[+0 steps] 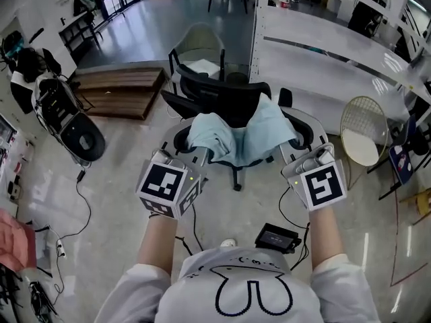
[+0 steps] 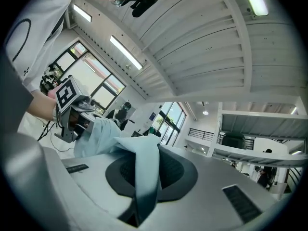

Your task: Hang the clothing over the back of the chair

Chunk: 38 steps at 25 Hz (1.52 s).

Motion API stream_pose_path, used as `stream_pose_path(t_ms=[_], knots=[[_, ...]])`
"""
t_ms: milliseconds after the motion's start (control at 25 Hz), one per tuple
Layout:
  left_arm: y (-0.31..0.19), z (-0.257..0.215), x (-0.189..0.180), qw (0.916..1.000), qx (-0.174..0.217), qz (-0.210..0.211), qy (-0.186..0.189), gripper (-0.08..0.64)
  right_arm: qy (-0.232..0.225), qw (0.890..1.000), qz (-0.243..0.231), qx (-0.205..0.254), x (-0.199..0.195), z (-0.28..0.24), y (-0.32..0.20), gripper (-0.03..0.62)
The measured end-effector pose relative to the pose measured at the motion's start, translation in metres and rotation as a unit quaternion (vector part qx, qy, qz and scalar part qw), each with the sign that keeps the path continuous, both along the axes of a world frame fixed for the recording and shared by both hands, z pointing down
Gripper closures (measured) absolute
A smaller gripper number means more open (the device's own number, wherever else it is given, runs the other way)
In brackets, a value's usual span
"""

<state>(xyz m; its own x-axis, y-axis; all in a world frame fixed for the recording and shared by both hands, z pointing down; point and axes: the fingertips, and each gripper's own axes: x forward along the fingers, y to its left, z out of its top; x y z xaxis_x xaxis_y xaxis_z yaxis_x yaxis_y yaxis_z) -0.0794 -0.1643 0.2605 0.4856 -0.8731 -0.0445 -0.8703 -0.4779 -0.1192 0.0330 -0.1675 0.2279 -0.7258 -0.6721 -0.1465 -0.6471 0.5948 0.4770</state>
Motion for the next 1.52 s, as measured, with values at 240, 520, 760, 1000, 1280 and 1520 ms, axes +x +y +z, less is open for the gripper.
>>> stream_pose_path(t_ms=[240, 520, 760, 1000, 1280, 1520], knots=[[-0.022, -0.019, -0.018, 1.0000, 0.005, 0.002, -0.004, 0.534, 0.014, 1.000, -0.019, 0.019, -0.023, -0.026, -0.026, 0.549], [-0.044, -0.052, -0.034, 0.9998, 0.018, -0.002, 0.003, 0.534, 0.017, 0.998, -0.054, 0.035, -0.044, -0.066, -0.053, 0.549], [-0.075, -0.071, -0.032, 0.9992, 0.031, -0.022, 0.015, 0.534, 0.019, 0.994, -0.088, 0.067, -0.046, -0.094, -0.089, 0.549], [-0.111, -0.086, -0.034, 0.9982, 0.041, -0.040, 0.016, 0.534, 0.015, 0.988, -0.106, 0.108, -0.045, -0.124, -0.132, 0.549], [-0.135, -0.074, -0.044, 0.9981, 0.015, -0.059, 0.007, 0.534, 0.039, 0.983, -0.135, 0.116, -0.057, -0.132, -0.190, 0.548], [-0.141, -0.043, -0.044, 0.9978, -0.040, -0.052, -0.003, 0.534, 0.053, 0.979, -0.165, 0.104, -0.057, -0.100, -0.233, 0.548]])
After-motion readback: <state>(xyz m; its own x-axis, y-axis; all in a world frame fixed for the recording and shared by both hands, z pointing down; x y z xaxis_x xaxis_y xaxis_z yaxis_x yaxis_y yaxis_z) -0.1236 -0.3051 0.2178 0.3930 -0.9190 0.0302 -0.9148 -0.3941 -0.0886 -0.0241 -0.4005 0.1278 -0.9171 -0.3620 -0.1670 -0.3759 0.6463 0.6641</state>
